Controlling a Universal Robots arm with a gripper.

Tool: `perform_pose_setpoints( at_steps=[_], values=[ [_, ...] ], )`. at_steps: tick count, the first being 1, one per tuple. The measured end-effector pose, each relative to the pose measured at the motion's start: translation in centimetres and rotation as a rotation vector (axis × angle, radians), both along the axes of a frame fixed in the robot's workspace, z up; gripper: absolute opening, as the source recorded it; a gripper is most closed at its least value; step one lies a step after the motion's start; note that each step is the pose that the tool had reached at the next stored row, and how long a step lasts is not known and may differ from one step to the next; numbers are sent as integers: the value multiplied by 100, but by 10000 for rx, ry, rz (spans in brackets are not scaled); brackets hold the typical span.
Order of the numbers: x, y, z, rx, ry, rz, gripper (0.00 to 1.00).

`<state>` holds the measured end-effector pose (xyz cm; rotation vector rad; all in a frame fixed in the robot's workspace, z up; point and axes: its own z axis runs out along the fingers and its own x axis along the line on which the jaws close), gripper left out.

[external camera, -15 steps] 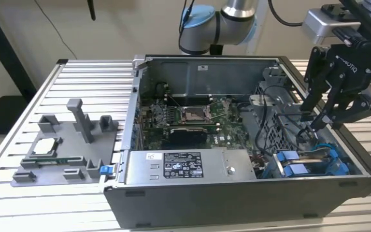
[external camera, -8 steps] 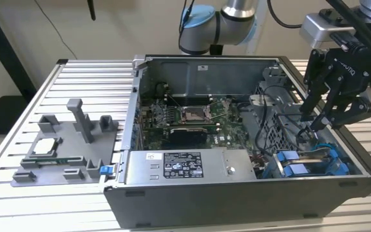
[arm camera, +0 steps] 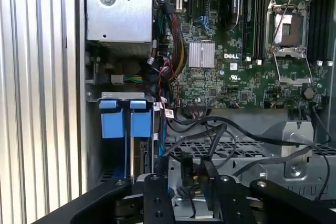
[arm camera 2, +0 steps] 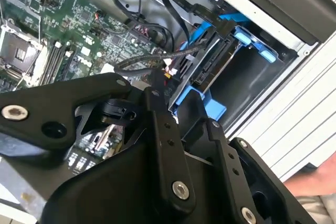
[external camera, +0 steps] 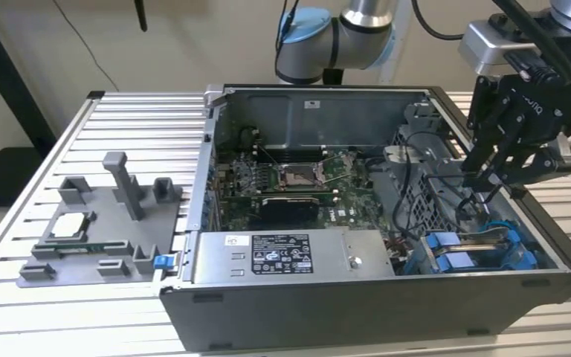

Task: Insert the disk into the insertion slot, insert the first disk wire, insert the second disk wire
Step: 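Insert the disk into the insertion slot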

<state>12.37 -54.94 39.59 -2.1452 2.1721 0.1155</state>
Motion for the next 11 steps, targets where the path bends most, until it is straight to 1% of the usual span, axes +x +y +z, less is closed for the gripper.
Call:
perform_pose_setpoints(
  at_steps=[11],
  values=[
    [-2,0,-18,36,-2,1,0]
  ],
)
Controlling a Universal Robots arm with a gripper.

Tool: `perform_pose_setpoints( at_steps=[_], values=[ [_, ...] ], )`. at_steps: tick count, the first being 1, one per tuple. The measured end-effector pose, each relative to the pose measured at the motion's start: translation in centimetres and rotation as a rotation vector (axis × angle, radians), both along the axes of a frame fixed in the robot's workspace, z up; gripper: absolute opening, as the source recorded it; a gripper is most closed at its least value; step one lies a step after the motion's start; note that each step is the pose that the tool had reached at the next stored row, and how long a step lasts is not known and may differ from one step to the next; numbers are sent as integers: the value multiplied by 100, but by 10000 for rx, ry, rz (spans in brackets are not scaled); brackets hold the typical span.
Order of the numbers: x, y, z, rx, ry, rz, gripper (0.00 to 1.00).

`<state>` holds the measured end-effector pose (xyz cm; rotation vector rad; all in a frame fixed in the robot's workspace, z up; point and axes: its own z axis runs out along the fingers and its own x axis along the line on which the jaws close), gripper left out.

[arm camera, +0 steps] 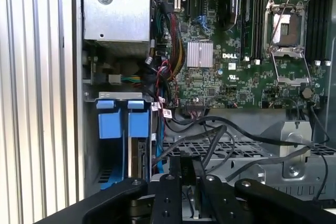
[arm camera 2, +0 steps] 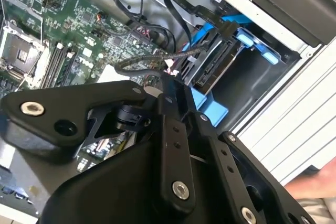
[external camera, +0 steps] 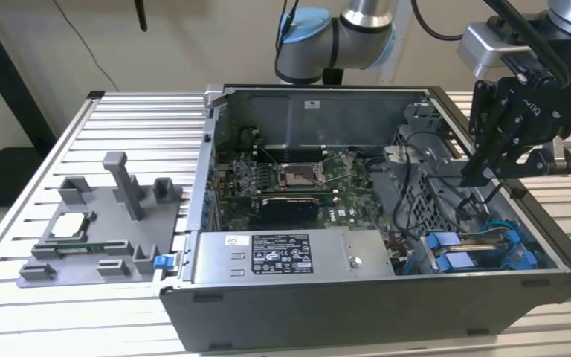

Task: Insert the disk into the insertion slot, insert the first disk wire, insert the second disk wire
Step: 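Insert the disk into the insertion slot, then insert the first disk wire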

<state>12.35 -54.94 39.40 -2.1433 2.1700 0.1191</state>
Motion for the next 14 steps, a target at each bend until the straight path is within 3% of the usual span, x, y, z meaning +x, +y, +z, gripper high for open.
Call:
perform_pose_setpoints(
  at_steps=[14],
  values=[
    [0,-1,-12,1,0,0,0]
  ],
)
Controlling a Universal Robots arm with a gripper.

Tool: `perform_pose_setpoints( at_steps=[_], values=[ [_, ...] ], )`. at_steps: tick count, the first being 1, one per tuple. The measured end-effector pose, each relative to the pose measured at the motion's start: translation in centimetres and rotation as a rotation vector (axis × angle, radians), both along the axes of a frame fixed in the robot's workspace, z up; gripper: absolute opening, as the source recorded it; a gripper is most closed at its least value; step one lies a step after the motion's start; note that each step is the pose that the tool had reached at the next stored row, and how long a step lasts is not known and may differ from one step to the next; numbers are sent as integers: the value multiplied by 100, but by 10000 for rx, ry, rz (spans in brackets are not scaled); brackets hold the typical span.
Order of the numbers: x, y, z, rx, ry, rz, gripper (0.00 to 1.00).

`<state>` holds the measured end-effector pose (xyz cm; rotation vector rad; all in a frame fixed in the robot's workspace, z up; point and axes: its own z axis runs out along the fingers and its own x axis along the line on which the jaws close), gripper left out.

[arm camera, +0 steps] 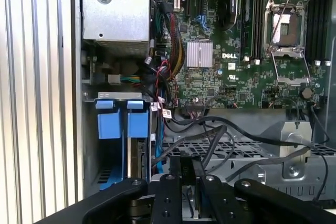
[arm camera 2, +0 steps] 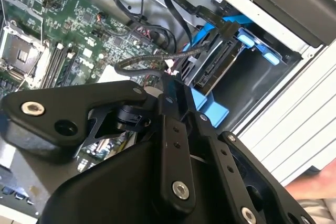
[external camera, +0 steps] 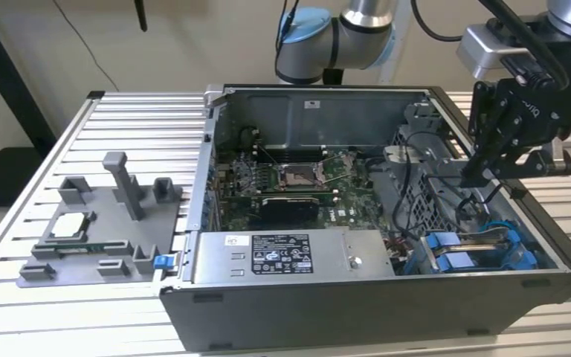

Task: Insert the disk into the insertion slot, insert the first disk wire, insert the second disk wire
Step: 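Insert the first disk wire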

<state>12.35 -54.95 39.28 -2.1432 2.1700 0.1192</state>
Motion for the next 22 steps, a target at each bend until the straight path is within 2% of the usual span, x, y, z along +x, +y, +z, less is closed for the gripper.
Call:
perform_pose_setpoints(
  at_steps=[5,15,22],
  values=[
    [14,-15,-9,-101,4,0,0],
    [55,-64,-43,-436,12,-1,0],
    [59,-66,-47,-450,12,-1,0]
  ],
)
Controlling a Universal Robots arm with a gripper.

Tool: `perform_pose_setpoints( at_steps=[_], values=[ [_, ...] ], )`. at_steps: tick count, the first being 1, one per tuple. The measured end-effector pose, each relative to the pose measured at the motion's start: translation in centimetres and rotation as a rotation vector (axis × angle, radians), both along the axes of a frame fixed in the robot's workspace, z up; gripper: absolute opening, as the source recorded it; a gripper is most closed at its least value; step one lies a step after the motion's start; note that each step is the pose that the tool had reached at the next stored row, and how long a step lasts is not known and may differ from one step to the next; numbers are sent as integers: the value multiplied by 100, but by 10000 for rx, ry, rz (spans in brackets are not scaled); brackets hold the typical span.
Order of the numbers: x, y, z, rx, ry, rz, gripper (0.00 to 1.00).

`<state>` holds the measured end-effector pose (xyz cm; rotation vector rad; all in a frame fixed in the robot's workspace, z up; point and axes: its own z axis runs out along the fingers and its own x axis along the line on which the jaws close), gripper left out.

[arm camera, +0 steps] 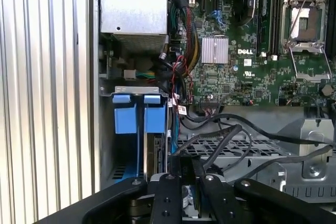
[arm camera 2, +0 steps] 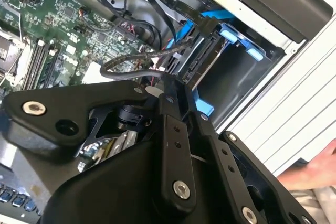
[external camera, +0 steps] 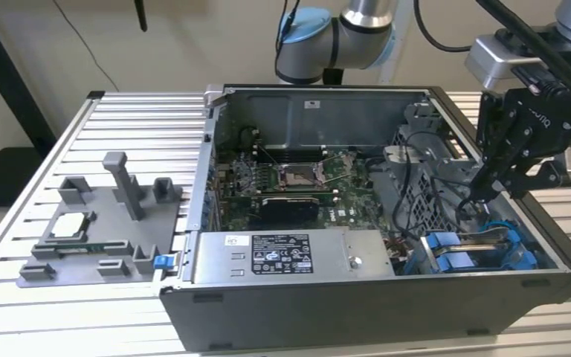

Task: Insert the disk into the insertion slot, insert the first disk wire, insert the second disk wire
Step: 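Insert the first disk wire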

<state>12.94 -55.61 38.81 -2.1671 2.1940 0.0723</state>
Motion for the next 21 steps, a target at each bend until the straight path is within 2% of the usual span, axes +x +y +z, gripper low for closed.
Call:
perform_pose_setpoints(
  at_steps=[6,13,16,21],
  values=[
    [1,-1,-30,1,0,1,0],
    [24,-11,-111,-3,0,1,0],
    [47,-40,-129,0,1,0,0],
    [93,-120,-147,-2,12,0,0]
  ],
)
